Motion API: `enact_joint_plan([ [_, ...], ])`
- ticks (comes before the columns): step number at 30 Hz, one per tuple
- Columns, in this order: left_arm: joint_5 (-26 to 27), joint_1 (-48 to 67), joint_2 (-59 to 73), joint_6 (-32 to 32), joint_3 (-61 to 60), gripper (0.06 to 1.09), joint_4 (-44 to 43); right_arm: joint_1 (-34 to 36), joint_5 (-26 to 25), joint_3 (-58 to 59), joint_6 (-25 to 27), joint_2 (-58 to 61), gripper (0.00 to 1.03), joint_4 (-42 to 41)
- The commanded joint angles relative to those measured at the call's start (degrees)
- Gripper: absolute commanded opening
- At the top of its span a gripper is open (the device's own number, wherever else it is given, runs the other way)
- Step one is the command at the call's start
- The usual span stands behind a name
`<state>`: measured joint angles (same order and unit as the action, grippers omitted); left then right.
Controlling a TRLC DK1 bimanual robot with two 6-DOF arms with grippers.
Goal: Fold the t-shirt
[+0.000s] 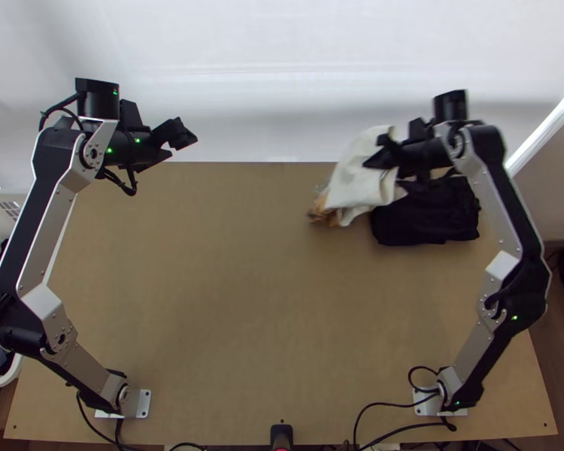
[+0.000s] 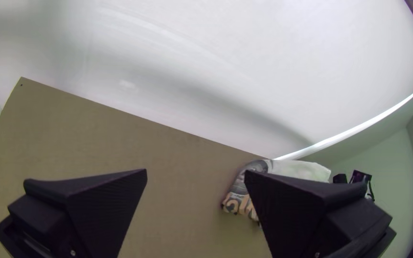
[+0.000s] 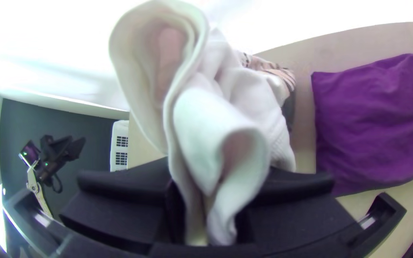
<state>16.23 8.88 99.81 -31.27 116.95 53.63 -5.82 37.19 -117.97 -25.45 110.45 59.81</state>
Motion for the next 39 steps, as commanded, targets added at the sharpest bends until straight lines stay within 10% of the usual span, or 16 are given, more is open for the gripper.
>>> enact_joint_plan([
  [1,-0.1,-0.4,0.1,-0.1,0.9,1.05,0.2,4.1,3.4,-4.5,4.4,-0.4,0.03,3.0],
  [13,-0.1,-0.4,0.2,-0.1,1.1,1.05,0.4,18.0,15.2,-15.8,20.3,7.8,0.03,13.1],
  [23,-0.2,-0.3,0.6,-0.1,1.4,1.05,0.3,18.3,17.0,-15.5,42.9,13.1,0.03,34.2],
  [39,-0.2,-0.4,0.6,-0.3,1.5,1.05,0.4,16.5,25.7,-16.9,38.1,7.2,0.03,32.3],
])
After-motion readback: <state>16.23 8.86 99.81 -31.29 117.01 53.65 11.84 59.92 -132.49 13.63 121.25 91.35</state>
